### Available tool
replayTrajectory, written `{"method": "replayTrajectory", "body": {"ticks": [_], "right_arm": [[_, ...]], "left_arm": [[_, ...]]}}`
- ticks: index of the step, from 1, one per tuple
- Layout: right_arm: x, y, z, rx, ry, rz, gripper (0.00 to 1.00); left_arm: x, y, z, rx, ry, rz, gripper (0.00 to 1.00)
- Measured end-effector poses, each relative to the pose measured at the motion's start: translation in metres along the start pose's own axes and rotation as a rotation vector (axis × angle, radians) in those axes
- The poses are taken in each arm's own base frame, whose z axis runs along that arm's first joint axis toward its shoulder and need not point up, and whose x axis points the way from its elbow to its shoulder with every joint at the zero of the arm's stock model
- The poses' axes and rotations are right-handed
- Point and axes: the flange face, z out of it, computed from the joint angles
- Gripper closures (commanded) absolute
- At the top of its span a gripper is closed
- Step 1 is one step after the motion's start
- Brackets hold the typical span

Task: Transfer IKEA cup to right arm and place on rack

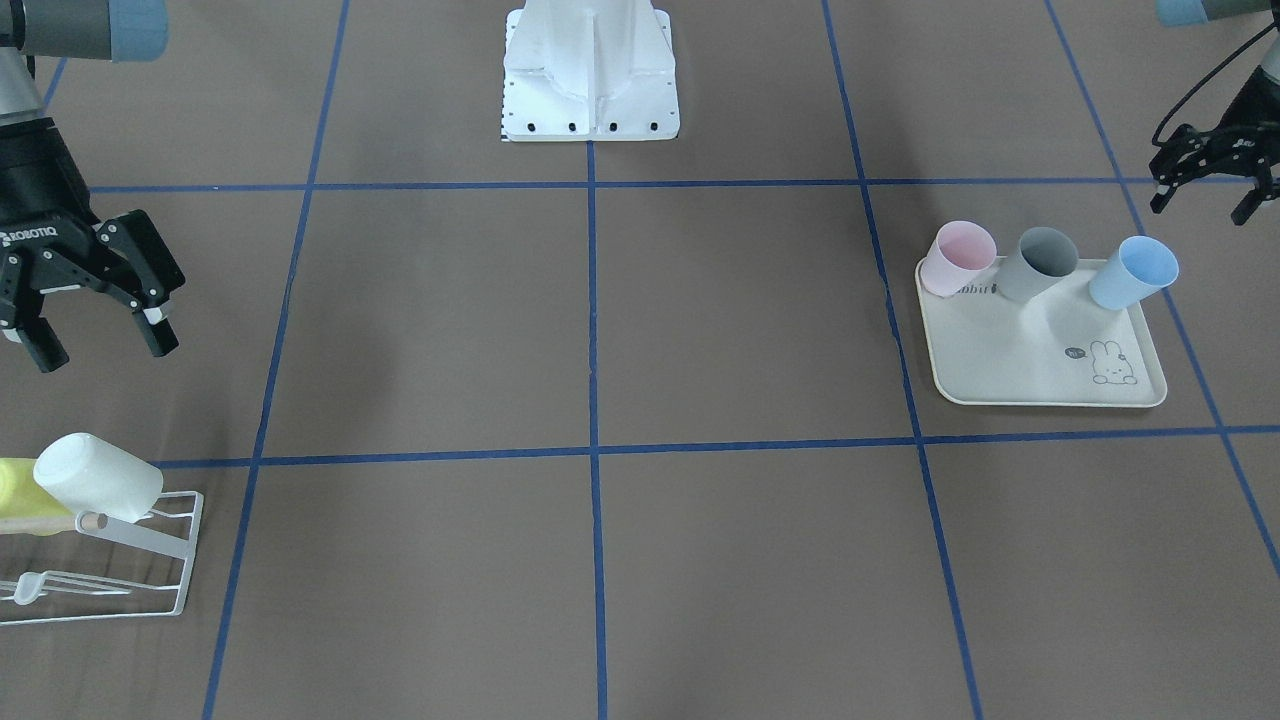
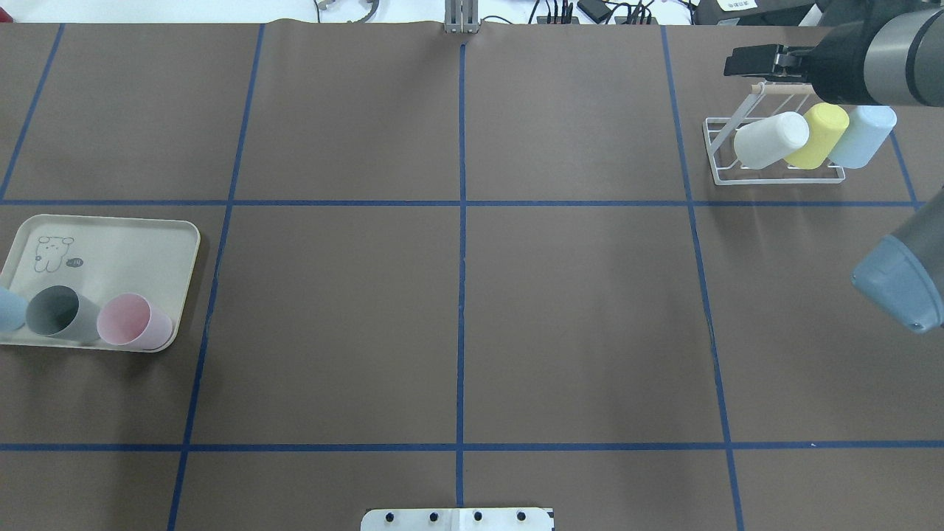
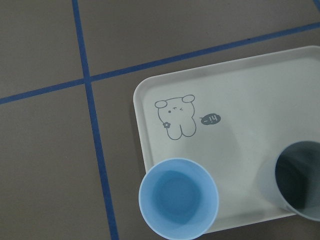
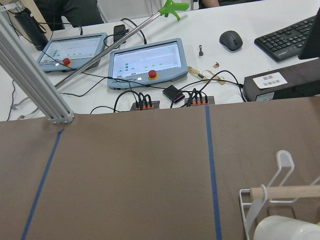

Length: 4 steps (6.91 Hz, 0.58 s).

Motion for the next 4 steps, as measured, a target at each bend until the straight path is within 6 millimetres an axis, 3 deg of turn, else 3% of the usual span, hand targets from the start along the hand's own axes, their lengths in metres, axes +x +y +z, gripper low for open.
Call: {"method": "replayTrajectory", "body": {"ticks": [2, 4], "right_arm": [[-0.026, -0.001, -0.008, -0.066, -0.090, -0.001, 0.00], [-0.046, -0.005, -0.014, -0.098, -0.145, 0.010, 0.00]], "left_arm": [[-0.010, -0.018, 0.029, -0.032, -0.013, 0.042, 0.15], [-0.016, -0.019, 0.037, -0.044, -0.018, 0.076, 0.15]]}}
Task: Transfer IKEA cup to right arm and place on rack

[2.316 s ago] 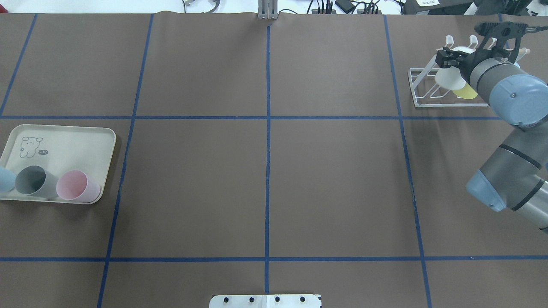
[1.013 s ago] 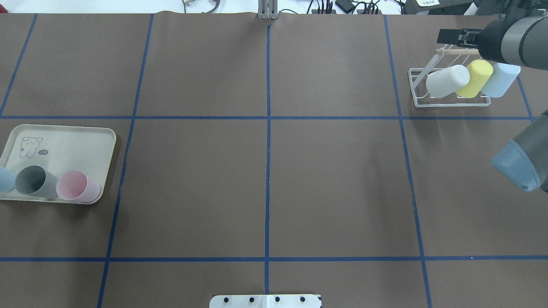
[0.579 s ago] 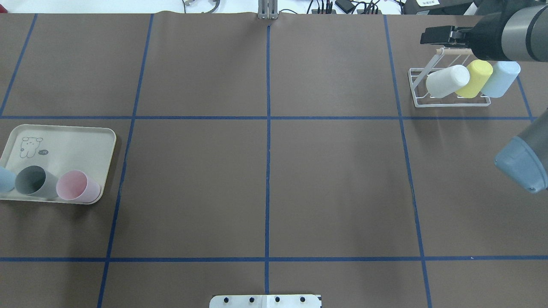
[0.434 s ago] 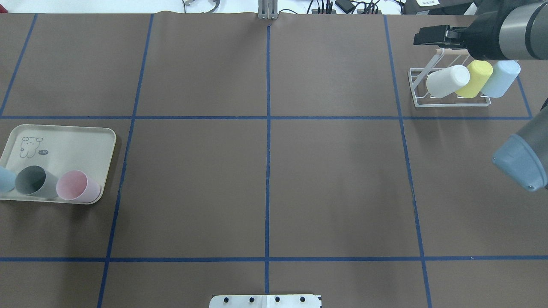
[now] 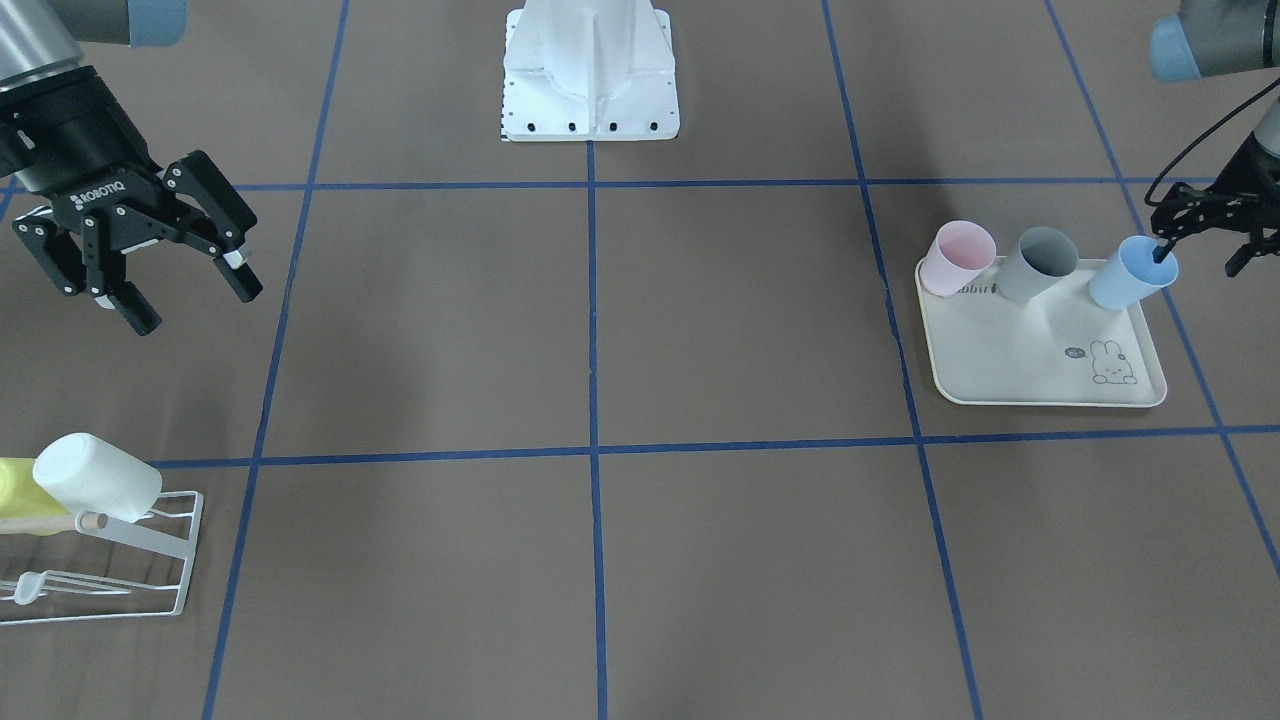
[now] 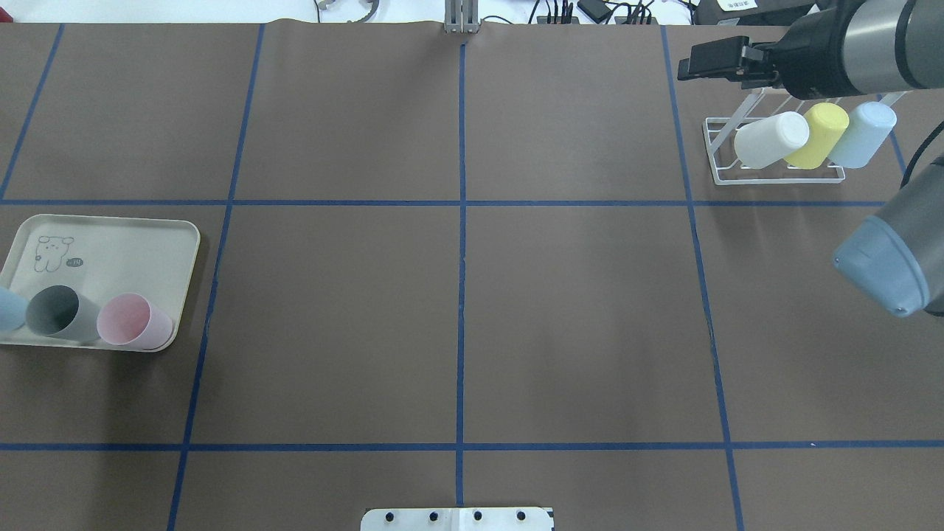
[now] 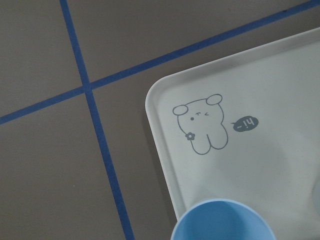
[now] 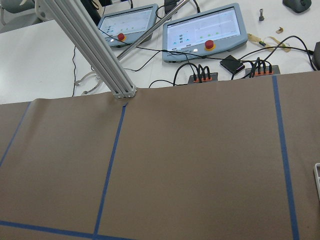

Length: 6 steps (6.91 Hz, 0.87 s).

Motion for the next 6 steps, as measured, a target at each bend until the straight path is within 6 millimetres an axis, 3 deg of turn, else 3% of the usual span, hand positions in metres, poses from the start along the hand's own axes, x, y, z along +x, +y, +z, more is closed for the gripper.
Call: {"method": "replayTrajectory", "body": {"ticks": [3, 5, 6], "right_arm": [[-0.028, -0.004, -0.004, -0.056, -0.077, 0.053, 0.00], [-0.035, -0.004, -0.004, -0.075, -0.097, 0.066, 0.00], [-0.037, -0.004, -0.004, -0.079, -0.101, 0.067, 0.00]], "left_arm": [[-0.002, 0.003, 0.003, -0.010, 0.003, 0.001, 0.18], [-0.006, 0.002, 0.012, -0.023, 0.002, -0.005, 0.20], [-0.007, 0.001, 0.015, -0.026, 0.003, -0.006, 0.29]]}}
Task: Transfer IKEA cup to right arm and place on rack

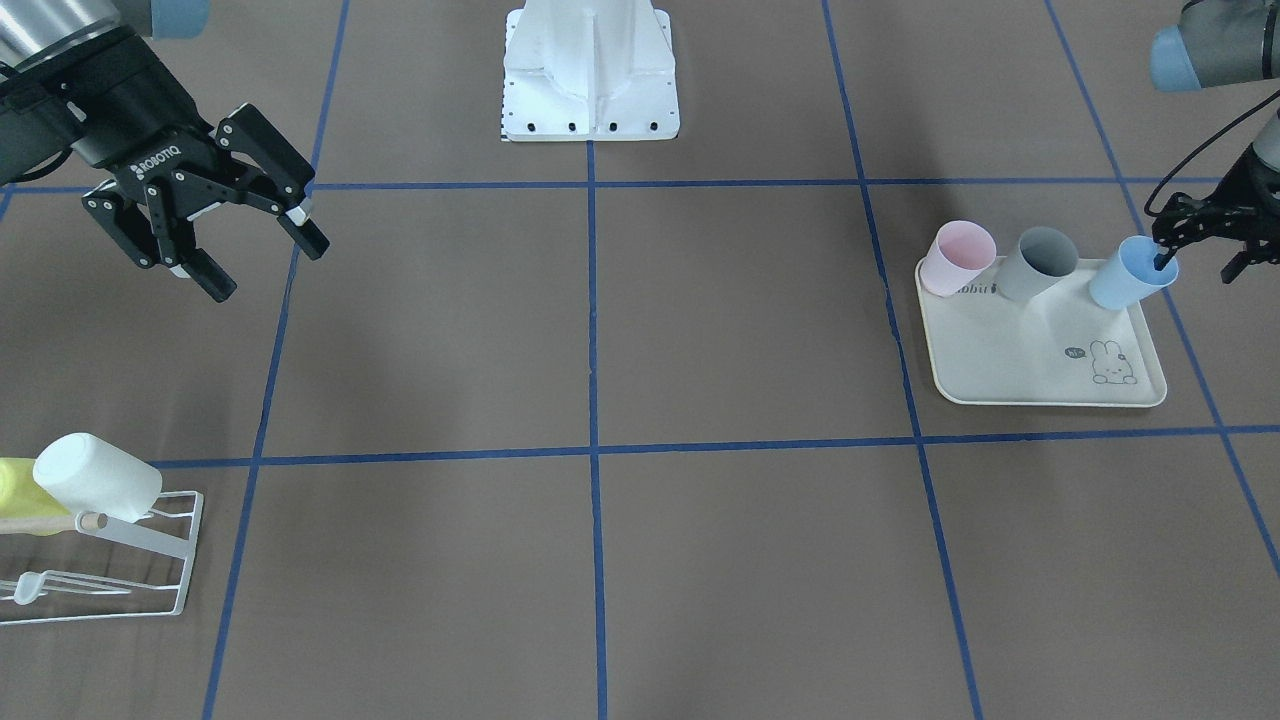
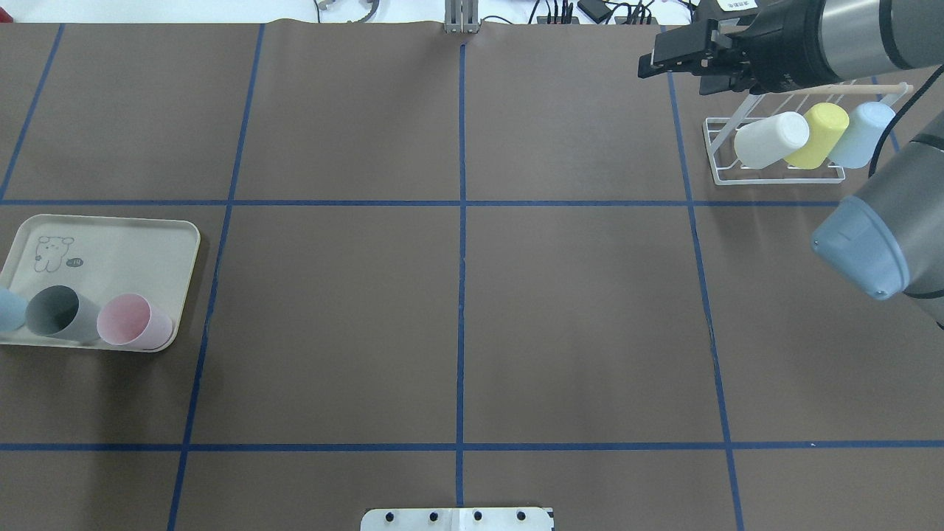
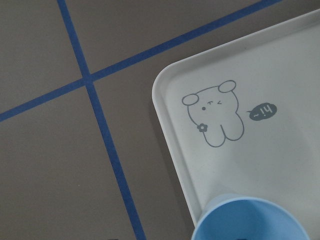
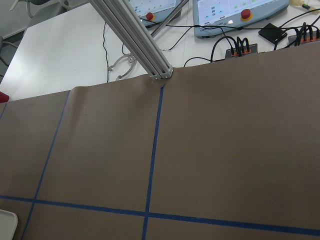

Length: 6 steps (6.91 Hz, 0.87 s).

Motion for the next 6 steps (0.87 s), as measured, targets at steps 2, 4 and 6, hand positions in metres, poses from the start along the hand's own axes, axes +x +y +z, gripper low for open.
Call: {"method": "replayTrajectory", "body": {"ticks": [2, 4, 6], "right_arm": [[-0.0029, -0.0001, -0.0004, -0.006, -0.007, 0.000, 0.00], [-0.0038, 0.0005, -0.0005, -0.013, -0.011, 0.000, 0.00], [-0.0039, 0.0006, -0.0006, -0.015, -0.012, 0.000, 0.00]], "left_arm": [[0.0001, -0.0010, 0.0011, -0.001, 0.002, 0.001, 0.57], [0.0016, -0.0009, 0.0017, -0.002, 0.005, 0.004, 0.56], [0.0030, -0.0009, 0.0023, -0.003, 0.008, 0.007, 0.56]]}}
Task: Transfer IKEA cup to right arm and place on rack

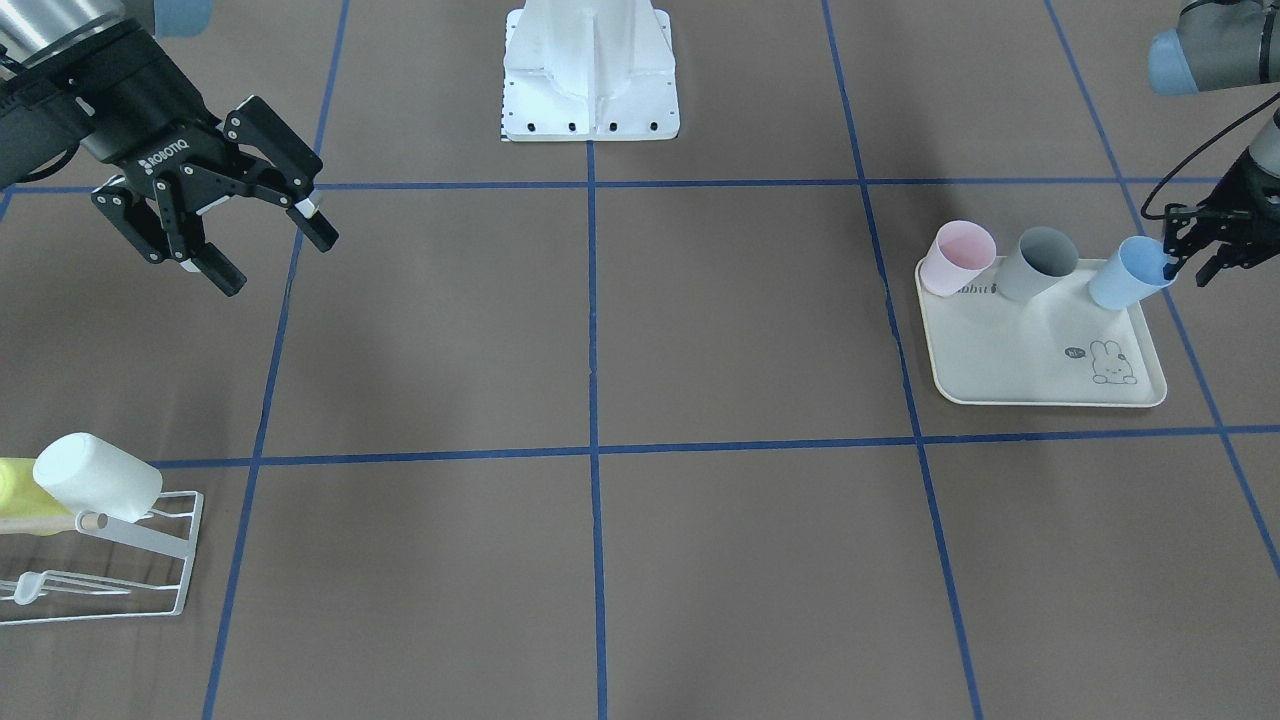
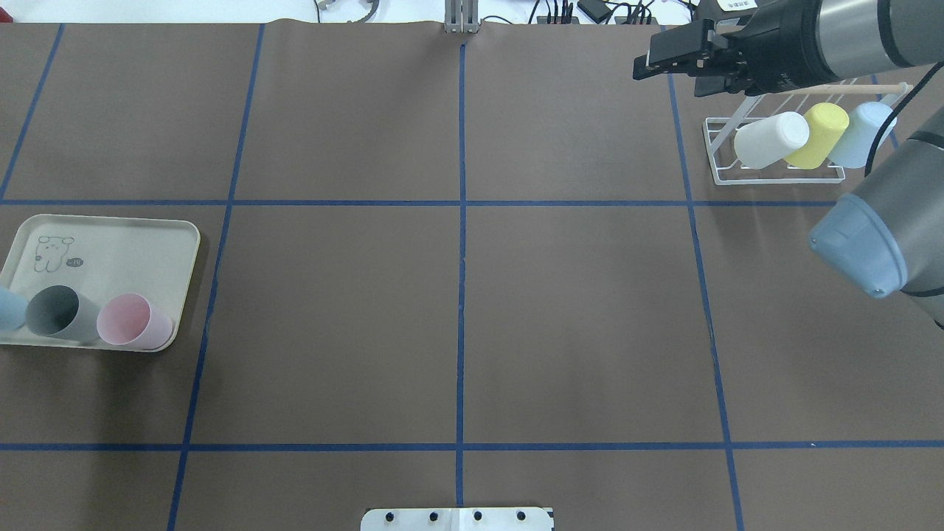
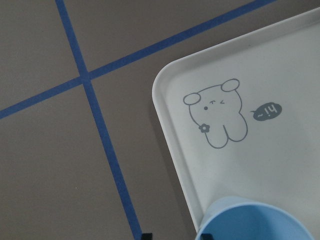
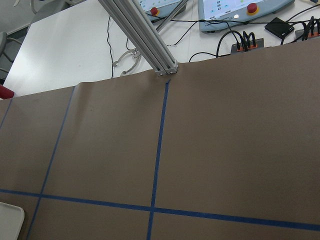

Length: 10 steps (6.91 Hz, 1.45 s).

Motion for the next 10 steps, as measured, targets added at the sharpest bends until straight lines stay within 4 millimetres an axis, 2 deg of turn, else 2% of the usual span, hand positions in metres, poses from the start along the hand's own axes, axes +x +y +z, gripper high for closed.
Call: {"method": "replayTrajectory", "body": {"ticks": [2, 3, 4, 6, 8, 9, 10], "right_arm": [[0.001, 0.000, 0.000, 0.000, 0.001, 0.001, 0.00], [0.001, 0.000, 0.000, -0.001, 0.001, 0.001, 0.00], [0.001, 0.000, 0.000, -0.001, 0.001, 0.001, 0.00], [0.001, 0.000, 0.000, 0.000, 0.001, 0.001, 0.00], [0.001, 0.000, 0.000, 0.000, 0.000, 0.001, 0.00], [0.000, 0.000, 0.000, -0.001, 0.000, 0.000, 0.00], [0.000, 0.000, 0.000, -0.004, -0.002, 0.000, 0.00]], "left_arm": [[0.004, 0.000, 0.002, -0.005, 0.006, 0.009, 0.56], [0.009, 0.000, 0.005, -0.013, 0.017, 0.017, 0.58], [0.012, 0.001, 0.007, -0.020, 0.028, 0.023, 0.65], [0.014, 0.002, 0.010, -0.030, 0.035, 0.027, 1.00], [0.016, 0.003, 0.010, -0.034, 0.039, 0.031, 1.00], [0.020, 0.001, 0.004, -0.032, 0.048, 0.031, 1.00], [0.023, -0.006, -0.011, -0.035, 0.053, 0.013, 1.00]]}}
